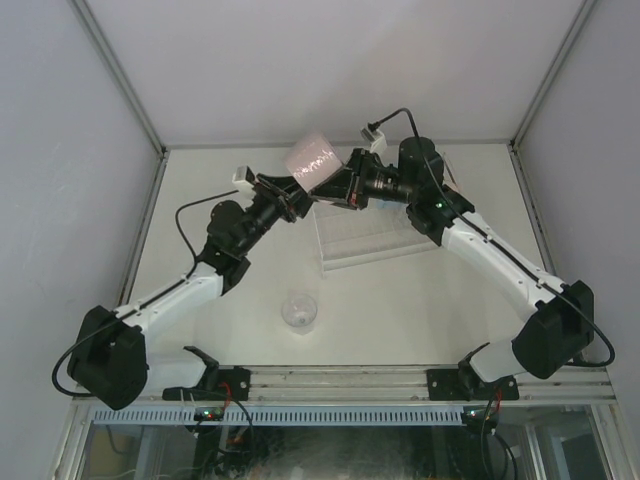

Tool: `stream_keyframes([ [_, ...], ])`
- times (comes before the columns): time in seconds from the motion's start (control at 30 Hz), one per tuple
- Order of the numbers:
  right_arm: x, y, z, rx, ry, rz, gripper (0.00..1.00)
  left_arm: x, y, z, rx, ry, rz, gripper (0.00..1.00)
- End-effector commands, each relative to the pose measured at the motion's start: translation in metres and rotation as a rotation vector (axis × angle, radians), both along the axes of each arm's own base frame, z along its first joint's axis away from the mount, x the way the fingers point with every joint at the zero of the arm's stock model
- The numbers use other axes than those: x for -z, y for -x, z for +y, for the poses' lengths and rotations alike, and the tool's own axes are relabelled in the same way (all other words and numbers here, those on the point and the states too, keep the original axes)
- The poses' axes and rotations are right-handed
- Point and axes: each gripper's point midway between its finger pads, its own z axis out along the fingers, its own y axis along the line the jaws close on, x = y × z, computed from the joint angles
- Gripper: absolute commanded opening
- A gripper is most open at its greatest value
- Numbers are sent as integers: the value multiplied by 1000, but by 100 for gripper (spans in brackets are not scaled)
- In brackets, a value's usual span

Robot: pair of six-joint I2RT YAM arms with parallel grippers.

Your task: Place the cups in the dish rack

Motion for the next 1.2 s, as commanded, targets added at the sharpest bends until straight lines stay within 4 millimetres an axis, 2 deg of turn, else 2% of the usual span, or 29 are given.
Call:
stream_keyframes([
  [0.0,-14,-20,-22,124,26,-122,0,-14,11,15,-44,-69,-118,51],
  [0.1,-2,-29,-33,162,111,-151,0,10,11,24,-71,-147,-63,78],
  [0.17,10,-36,-40,182,172,-157,0,27,9,42,-123,-196,-24,85],
  [0.33,46,-58,-56,242,337,-173,0,77,23,79,-210,-315,97,89],
  [0.43,64,-77,-64,286,478,-219,0,92,34,98,-244,-384,113,90],
  [0.5,69,-90,-67,323,570,-261,0,101,41,106,-254,-413,126,90],
  [0.77,100,-138,-73,516,886,-236,0,115,57,123,-269,-460,137,90],
  [0.97,121,-148,-68,626,976,-138,0,112,59,132,-278,-490,128,90],
  [1.17,139,-150,-77,714,999,-54,0,114,63,140,-293,-509,130,90],
])
